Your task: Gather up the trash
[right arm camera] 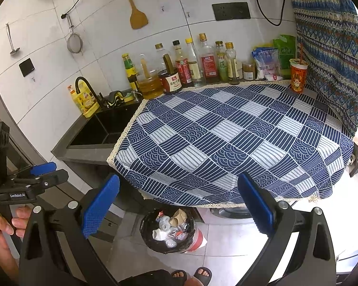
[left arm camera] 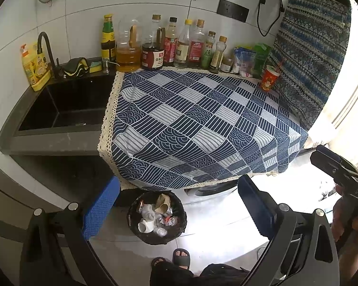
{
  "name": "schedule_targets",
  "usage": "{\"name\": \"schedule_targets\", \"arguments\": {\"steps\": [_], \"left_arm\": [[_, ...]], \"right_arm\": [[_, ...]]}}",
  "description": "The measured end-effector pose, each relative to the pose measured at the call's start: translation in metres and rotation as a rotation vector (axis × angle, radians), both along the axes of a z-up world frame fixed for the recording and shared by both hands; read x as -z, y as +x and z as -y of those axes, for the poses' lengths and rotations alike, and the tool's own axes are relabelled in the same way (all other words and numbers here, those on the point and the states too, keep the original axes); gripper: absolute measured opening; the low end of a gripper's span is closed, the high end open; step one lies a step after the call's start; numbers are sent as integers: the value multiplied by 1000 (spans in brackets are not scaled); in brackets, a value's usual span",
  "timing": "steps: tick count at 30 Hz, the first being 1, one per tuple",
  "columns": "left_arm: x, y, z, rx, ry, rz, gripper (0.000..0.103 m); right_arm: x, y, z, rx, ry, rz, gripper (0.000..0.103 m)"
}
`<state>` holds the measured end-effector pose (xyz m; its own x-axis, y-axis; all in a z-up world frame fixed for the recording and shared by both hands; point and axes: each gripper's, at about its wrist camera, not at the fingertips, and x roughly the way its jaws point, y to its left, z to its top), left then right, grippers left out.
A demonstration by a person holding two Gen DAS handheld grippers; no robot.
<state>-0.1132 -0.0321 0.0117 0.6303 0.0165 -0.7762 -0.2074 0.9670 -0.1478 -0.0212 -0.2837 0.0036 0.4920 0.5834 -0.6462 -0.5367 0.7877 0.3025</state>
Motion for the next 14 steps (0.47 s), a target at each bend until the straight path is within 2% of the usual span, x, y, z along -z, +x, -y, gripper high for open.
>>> {"name": "schedule_targets", "arguments": {"steps": [14], "left_arm": [[-1, 5, 3, 1, 1, -3, 96]], "right_arm": [[2, 4, 4, 11, 5, -6, 98]]}}
